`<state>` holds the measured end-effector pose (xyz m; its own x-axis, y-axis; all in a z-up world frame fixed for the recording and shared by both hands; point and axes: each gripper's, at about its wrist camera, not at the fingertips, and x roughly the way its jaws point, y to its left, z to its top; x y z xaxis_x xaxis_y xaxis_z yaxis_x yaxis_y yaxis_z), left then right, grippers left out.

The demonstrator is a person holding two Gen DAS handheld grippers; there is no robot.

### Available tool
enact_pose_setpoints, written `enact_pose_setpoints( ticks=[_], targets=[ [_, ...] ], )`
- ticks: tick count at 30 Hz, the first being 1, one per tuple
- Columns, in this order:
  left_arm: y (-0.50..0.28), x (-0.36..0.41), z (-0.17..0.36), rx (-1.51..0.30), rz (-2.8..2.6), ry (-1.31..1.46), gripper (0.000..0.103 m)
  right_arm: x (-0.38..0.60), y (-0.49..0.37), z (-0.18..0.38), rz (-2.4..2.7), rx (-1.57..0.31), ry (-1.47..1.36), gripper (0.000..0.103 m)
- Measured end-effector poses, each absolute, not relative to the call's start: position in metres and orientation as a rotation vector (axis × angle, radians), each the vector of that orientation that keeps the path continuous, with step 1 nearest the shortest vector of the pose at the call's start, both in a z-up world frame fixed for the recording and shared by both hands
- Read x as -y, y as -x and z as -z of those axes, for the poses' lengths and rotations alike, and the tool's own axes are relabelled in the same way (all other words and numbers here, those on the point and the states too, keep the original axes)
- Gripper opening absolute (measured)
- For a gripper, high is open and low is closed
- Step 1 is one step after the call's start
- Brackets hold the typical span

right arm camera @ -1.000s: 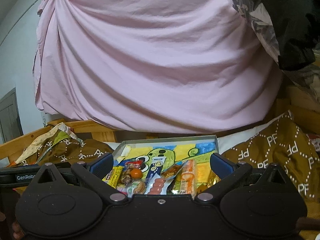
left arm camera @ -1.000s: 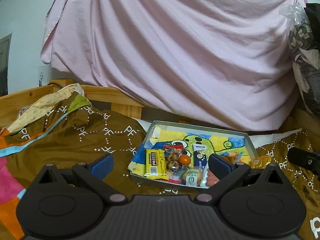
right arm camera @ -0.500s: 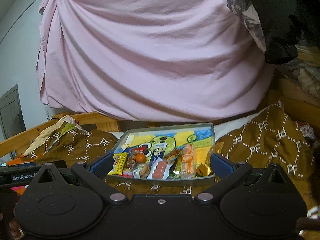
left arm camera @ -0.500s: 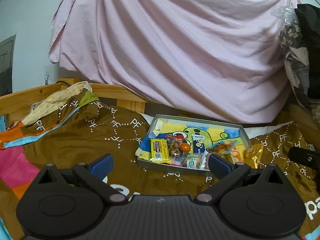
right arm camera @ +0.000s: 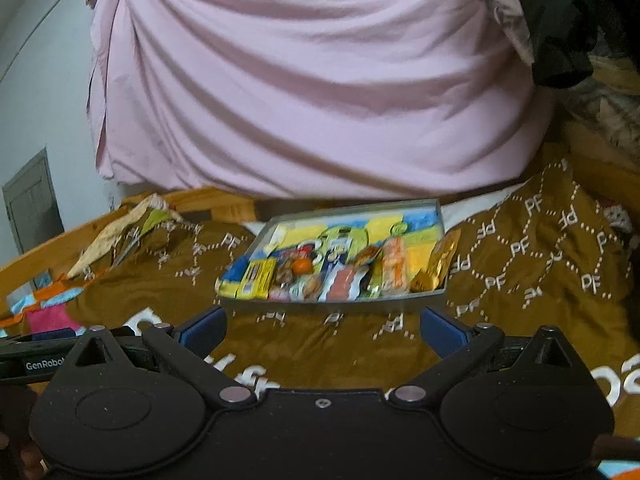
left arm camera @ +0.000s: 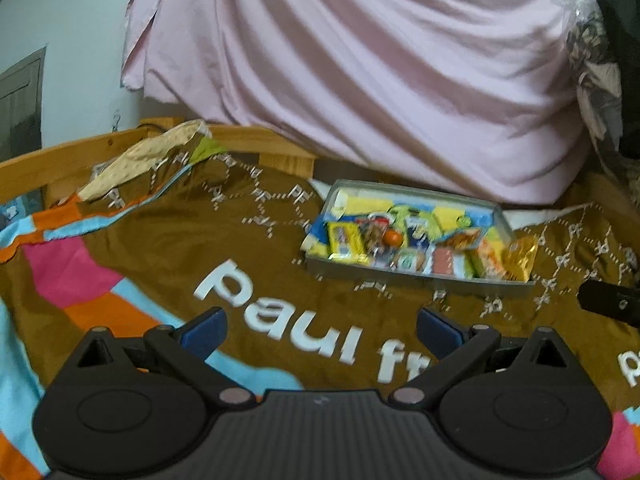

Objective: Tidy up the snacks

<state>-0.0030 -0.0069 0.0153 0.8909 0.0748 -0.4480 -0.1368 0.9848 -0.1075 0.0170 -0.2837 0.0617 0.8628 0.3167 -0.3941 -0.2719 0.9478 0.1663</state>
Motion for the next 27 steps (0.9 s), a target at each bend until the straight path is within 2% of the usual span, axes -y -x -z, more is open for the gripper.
enact_pose_setpoints(
  ticks=[27],
  targets=[
    [-0.009, -0.010, 0.016, -0.482, -0.089, 0.134, 0.103, 0.257, -0.018, -0.022, -0.248, -0.477, -0.092, 0.102]
  ],
)
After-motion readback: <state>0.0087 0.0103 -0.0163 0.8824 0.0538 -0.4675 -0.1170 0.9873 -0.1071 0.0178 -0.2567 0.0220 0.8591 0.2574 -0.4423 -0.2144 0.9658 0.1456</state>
